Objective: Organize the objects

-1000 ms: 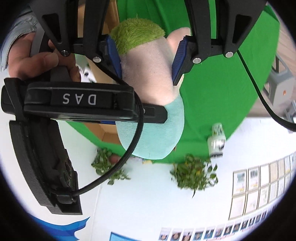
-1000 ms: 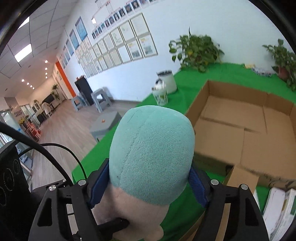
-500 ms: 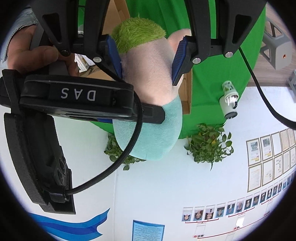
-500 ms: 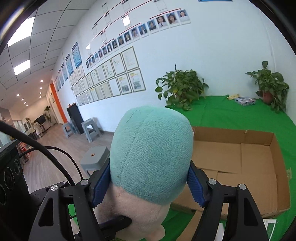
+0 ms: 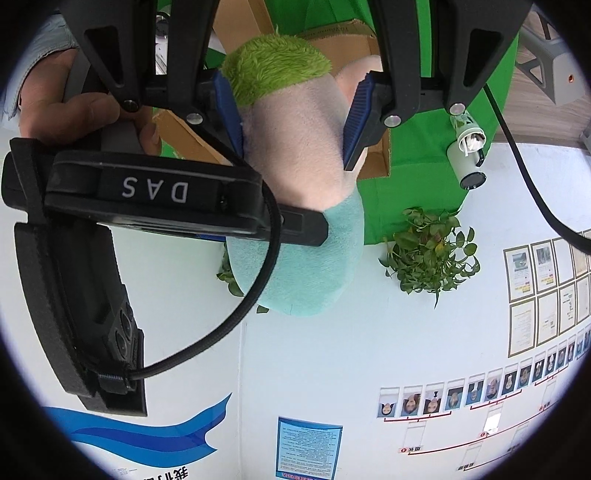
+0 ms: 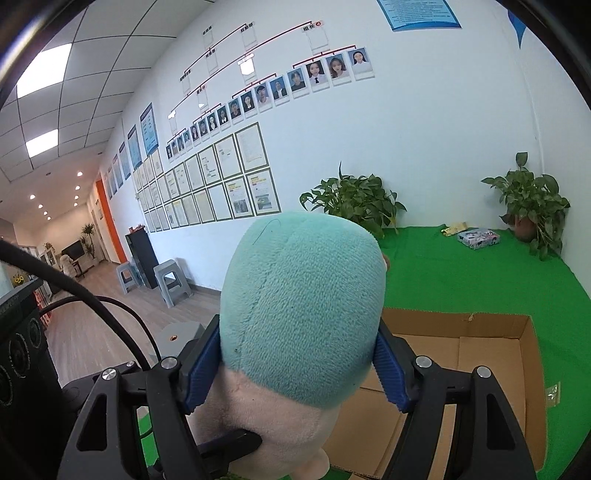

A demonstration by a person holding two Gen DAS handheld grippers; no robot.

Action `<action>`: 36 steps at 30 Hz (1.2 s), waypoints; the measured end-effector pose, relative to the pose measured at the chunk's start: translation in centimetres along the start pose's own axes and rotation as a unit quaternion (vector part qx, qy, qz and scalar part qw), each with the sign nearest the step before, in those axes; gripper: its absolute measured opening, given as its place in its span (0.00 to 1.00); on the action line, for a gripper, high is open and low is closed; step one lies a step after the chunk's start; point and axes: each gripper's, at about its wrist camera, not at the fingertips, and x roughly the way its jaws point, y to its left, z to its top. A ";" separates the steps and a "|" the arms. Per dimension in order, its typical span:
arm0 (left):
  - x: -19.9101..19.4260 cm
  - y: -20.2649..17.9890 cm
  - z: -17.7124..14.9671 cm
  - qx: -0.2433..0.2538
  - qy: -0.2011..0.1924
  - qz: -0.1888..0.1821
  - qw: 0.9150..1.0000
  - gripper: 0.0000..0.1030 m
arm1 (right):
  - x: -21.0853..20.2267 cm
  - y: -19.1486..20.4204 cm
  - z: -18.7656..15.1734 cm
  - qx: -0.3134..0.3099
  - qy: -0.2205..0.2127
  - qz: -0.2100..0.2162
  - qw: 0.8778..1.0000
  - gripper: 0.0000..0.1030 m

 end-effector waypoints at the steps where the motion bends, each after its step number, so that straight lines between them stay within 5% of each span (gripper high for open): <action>1: 0.0 0.3 0.0 -0.001 0.000 0.000 1.000 0.49 | 0.1 -0.2 0.7 0.001 -0.001 0.000 1.000 0.69; 11: 3.3 3.7 -0.8 -0.022 0.028 0.004 0.999 0.49 | 7.2 -1.7 3.0 0.014 0.027 0.015 0.999 0.69; 24: 9.3 6.0 -5.2 -0.067 0.112 0.023 0.991 0.49 | 19.4 -7.0 -4.9 0.075 0.114 0.067 0.988 0.69; 36: 14.6 8.2 -10.3 -0.121 0.209 0.046 0.969 0.49 | 30.4 -11.6 -13.3 0.113 0.193 0.095 0.970 0.69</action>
